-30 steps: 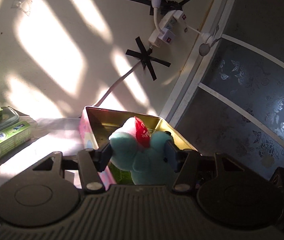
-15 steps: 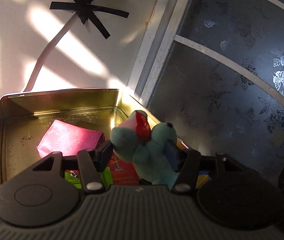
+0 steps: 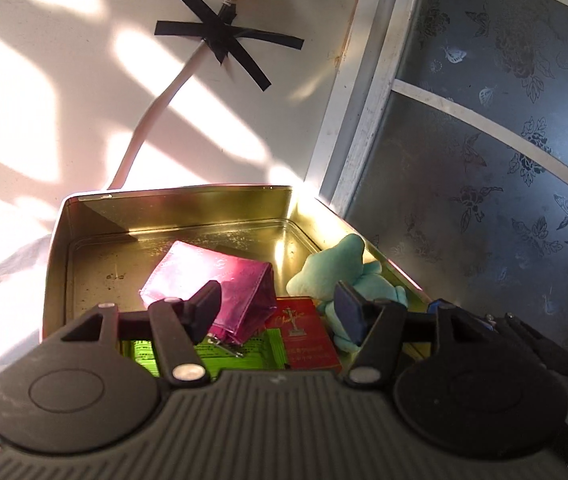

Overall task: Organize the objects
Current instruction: 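Carry the teal plush into the gold tin and open the right gripper, then grasp the floral tissue pack with the left gripper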

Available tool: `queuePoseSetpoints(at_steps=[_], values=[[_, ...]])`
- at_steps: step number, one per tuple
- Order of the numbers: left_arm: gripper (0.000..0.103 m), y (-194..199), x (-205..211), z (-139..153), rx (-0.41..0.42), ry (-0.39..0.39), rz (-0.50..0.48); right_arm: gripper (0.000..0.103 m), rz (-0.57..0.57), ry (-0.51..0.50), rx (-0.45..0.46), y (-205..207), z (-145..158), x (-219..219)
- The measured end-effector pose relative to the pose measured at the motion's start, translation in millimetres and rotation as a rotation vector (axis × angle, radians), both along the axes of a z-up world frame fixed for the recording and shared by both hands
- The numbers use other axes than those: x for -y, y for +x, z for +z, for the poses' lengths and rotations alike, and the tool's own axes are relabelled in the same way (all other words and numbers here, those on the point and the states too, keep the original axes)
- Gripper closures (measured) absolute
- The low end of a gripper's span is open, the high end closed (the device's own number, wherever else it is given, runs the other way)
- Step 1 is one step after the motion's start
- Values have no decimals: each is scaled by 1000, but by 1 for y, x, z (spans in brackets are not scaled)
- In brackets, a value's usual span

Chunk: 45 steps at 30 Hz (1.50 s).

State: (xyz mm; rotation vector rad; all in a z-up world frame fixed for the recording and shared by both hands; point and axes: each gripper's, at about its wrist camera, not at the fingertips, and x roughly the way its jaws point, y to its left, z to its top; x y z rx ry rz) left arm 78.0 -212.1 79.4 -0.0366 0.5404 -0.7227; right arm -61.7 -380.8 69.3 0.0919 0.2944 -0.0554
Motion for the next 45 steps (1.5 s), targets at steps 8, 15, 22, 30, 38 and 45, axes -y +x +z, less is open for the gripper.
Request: queuePoseSetpoints(at_steps=[8, 15, 22, 30, 38, 45], values=[[32, -34, -85, 8, 76, -5, 124, 26, 112, 78, 73, -27, 15, -26], [33, -35, -174, -11, -15, -26, 303, 26, 338, 85, 62, -31, 19, -84], [34, -17, -229, -36, -158, -85, 370, 25, 545, -26, -74, -17, -8, -176], [42, 25, -207, -63, -250, -9, 315, 25, 579, -31, -292, 15, -39, -217], [74, -4, -228, -73, -331, -71, 322, 22, 584, -70, -312, 25, -45, -229], [70, -76, -265, -76, -425, -139, 308, 21, 656, -91, -332, 4, -50, -232]])
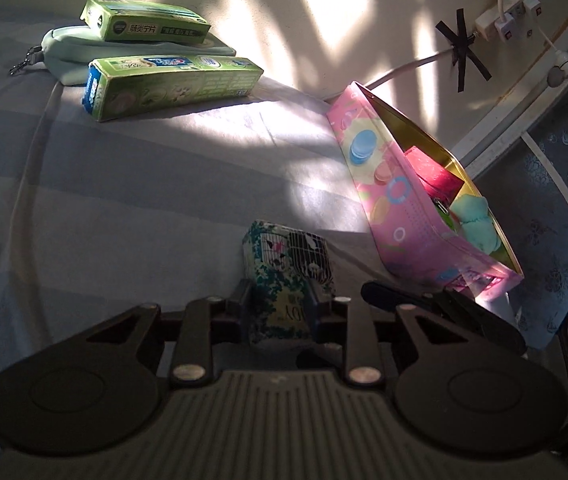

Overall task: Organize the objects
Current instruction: 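Grasp the floral tissue pack with the left gripper, then lower the tissue pack into the gold tin and open the left gripper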

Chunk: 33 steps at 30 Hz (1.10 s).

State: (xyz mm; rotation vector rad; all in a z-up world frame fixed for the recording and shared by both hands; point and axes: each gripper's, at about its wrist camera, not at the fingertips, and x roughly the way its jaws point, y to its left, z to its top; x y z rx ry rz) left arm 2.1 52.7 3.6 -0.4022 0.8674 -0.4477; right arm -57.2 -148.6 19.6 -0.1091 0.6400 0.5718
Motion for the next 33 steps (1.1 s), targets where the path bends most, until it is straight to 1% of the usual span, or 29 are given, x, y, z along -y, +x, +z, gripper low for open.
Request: queuePoseSetpoints(at_steps=[2, 4, 5, 7, 9, 11, 12, 13, 14, 16, 17, 19, 21, 23, 24, 26, 29, 32, 33], values=[[62, -8, -5, 5, 4, 4, -5, 19, 27, -8, -4, -5, -2, -3], [51, -11, -5, 11, 35, 19, -5, 19, 48, -18, -5, -8, -2, -7], [50, -10, -3, 13, 48, 27, -4, 19, 54, -29, -4, -10, -3, -10], [49, -5, 2, 13, 45, 35, -5, 19, 62, -41, -17, -7, -6, -12], [50, 2, 12, 9, 36, 44, -34, 19, 67, -32, -43, -1, -7, -12], [52, 6, 24, 2, 25, 80, -52, 20, 67, -11, -62, 6, -7, -12], [58, 5, 28, 2, 42, 93, -55, 23, 70, 3, -67, 9, -8, -12], [59, 5, 32, 5, 46, 110, -57, 35, 66, 10, -67, 11, -7, -12], [59, 5, 36, 10, 58, 129, -59, 36, 64, 21, -63, 12, -6, -11], [59, 8, 44, 28, 111, 144, -77, 37, 48, 17, -2, 9, 3, -9], [59, 10, 47, 37, 135, 143, -84, 37, 33, -3, 76, 5, 14, -6], [59, 18, 63, 64, 209, 128, -113, 37, -3, -25, 179, 3, 37, 3], [59, 30, 86, 85, 275, 123, -155, 36, -47, -29, 237, 11, 58, 24], [59, 46, 116, 95, 313, 117, -200, 36, -95, -42, 253, 25, 74, 50], [59, 56, 132, 96, 312, 117, -220, 36, -118, -52, 238, 34, 79, 63], [58, 80, 165, 92, 272, 128, -262, 34, -152, -76, 164, 59, 82, 89], [58, 115, 210, 78, 176, 144, -312, 34, -204, -65, -6, 102, 76, 133], [58, 143, 242, 63, 88, 163, -348, 34, -237, -44, -160, 140, 59, 165], [58, 152, 253, 57, 55, 168, -357, 35, -250, -28, -206, 147, 54, 175]])
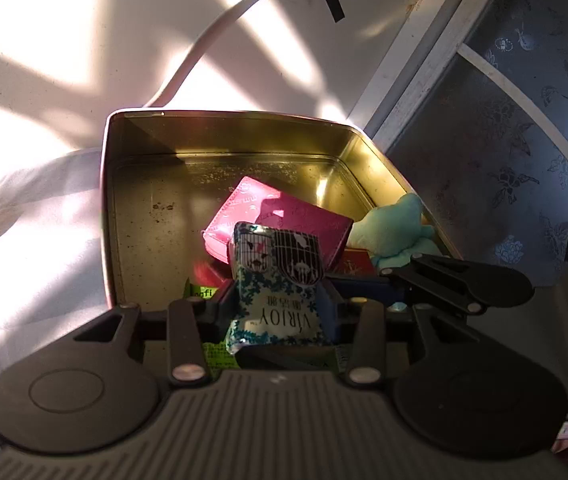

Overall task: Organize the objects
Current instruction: 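Lower the tissue pack into the gold tin and open the left gripper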

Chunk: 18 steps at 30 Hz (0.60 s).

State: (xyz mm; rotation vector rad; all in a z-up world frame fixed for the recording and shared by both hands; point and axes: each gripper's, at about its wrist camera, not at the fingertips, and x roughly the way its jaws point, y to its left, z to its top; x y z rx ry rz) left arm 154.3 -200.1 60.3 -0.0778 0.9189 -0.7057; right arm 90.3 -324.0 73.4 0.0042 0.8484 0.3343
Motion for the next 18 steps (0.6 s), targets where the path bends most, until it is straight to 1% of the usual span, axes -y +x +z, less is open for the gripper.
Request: queuePoseSetpoints(at_steps=[1, 3, 4, 5, 6, 7, 8, 9, 11, 12, 14, 18], values=[[57, 6, 6, -5, -14, 6, 4, 35, -10, 17, -29, 7, -4, 8], [55, 16, 18, -9, -19, 6, 3, 36, -29, -4, -38, 14, -6, 17], [52, 21, 23, -10, -15, 11, 6, 36, -43, -21, -32, 19, -8, 21], [51, 25, 27, -11, -8, 15, 22, 36, -58, -35, -32, 25, -9, 24], [47, 29, 30, -11, 0, 19, 45, 36, -74, -42, -27, 30, -10, 27], [43, 32, 33, -10, 8, 22, 57, 35, -102, -46, -25, 36, -11, 30], [42, 33, 33, -9, 24, 22, 66, 34, -116, -26, -32, 38, -10, 33], [42, 30, 32, -7, 50, 24, 76, 34, -114, -12, -14, 38, -7, 36], [42, 19, 27, 0, 104, 15, 76, 27, -111, -27, 41, 29, -1, 35], [42, 12, 23, 5, 142, 11, 69, 26, -109, -32, 66, 23, 2, 35], [42, -2, 18, 11, 197, 36, 82, 27, -110, -25, 89, 15, 5, 35], [42, -29, 9, 26, 306, 83, 95, 27, -121, -9, 103, -4, 8, 33]])
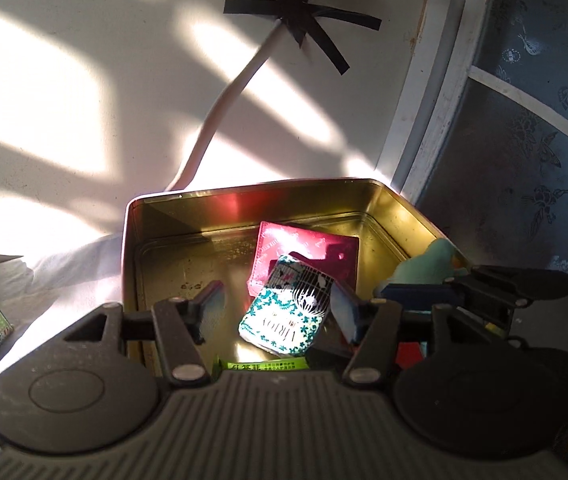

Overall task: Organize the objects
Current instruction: 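Lower the tissue pack into the gold tin and open the left gripper, then grasp the green medicine box with the right gripper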

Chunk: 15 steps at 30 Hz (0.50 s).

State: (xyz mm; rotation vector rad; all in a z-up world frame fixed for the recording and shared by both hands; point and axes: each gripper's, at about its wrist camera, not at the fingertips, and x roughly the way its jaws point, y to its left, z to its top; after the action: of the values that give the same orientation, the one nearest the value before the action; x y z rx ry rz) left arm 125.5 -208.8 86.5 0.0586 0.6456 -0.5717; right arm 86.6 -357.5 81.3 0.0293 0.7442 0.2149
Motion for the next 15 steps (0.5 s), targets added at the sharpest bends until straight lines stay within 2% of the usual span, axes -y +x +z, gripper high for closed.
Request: queuePoseSetpoints(at_steps=[7, 15], values=[[42, -44, -39, 11, 87, 32, 22, 27, -27, 17, 29, -45, 8, 0], [42, -63, -106, 5, 117, 75, 156, 27, -11, 28, 61, -62, 33, -33]])
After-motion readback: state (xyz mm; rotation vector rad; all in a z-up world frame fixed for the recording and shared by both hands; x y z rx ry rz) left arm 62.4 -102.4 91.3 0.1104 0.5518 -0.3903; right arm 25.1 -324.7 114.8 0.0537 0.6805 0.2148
